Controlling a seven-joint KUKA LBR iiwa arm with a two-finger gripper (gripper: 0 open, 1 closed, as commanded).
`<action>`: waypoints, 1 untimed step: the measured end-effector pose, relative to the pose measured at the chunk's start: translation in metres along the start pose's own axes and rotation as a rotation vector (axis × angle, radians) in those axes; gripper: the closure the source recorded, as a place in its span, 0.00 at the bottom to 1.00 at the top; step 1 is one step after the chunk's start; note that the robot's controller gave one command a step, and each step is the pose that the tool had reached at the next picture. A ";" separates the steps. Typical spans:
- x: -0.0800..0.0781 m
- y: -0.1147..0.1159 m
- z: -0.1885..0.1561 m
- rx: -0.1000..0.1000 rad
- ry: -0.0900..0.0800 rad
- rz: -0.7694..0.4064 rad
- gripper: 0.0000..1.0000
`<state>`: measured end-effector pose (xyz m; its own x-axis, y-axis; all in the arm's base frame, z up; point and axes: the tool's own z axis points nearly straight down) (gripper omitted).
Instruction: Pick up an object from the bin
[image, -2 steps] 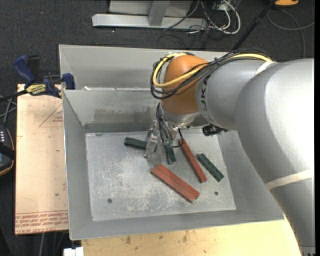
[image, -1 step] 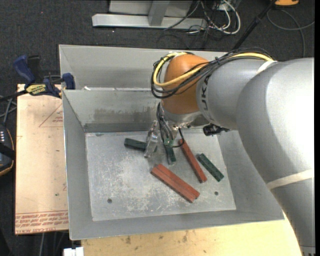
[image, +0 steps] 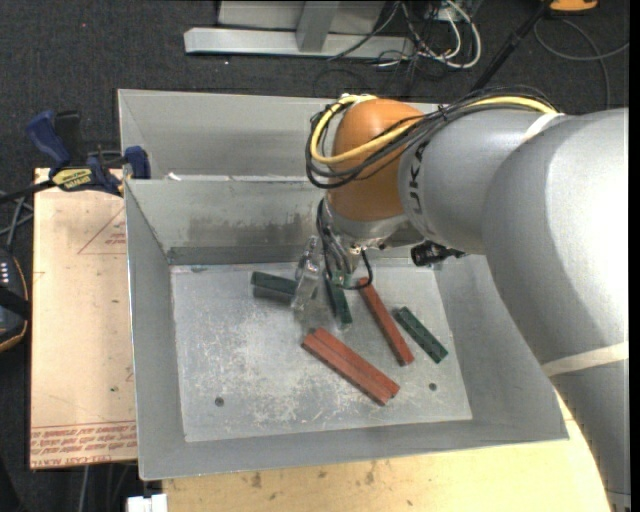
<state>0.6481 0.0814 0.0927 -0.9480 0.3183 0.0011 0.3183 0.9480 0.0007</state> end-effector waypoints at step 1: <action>-0.001 0.001 -0.012 -0.002 -0.004 0.000 1.00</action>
Offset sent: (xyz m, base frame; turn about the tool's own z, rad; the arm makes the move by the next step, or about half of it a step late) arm 0.0000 0.0001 0.0175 0.0000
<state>0.6494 0.0816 0.1047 -0.9480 0.3183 -0.0030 0.3183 0.9480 0.0025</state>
